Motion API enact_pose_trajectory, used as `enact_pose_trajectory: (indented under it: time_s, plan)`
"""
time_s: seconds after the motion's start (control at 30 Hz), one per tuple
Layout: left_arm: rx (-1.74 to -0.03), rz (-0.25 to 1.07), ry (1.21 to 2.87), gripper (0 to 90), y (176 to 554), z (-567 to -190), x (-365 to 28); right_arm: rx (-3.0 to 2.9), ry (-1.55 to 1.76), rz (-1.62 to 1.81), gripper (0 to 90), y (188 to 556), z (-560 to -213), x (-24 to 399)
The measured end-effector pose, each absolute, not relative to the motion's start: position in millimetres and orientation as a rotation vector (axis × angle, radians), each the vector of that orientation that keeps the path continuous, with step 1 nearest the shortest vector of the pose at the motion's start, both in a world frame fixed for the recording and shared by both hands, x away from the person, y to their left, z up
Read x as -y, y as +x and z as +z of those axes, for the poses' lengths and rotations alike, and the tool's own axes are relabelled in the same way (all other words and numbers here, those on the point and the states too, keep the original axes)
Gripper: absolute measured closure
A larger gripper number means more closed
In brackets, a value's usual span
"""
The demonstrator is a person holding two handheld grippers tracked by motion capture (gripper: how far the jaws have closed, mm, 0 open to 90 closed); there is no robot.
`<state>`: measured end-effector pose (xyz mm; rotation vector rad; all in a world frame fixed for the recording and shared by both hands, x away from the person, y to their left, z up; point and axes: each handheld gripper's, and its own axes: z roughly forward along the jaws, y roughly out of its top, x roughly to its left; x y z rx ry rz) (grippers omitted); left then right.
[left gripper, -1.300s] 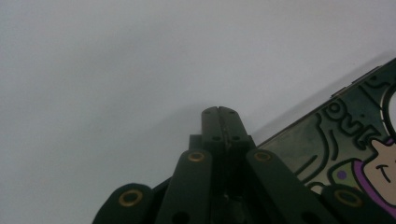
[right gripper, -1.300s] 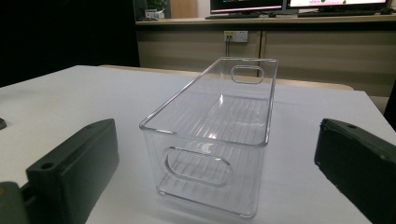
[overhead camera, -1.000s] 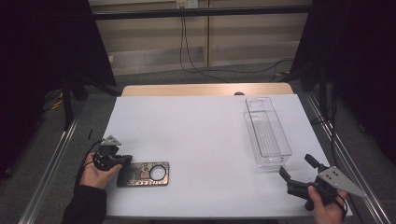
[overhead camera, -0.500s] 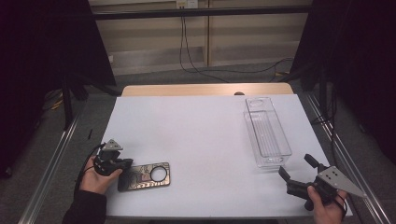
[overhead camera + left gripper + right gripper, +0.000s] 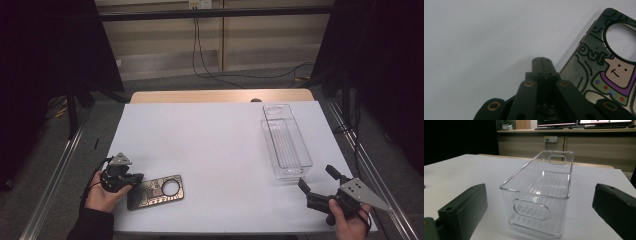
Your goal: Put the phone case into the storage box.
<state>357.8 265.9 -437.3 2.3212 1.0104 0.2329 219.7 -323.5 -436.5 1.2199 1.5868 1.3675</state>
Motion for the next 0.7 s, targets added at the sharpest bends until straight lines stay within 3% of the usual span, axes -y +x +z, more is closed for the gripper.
enact_pose_trajectory:
  time_s: [0.7]
  plan:
    - [-1.002, 0.188, 2.303, 90.0, 348.8, -437.3, -268.0, -1.588, 1.220, 1.371, 0.0, 220.1, -436.6, 323.4]
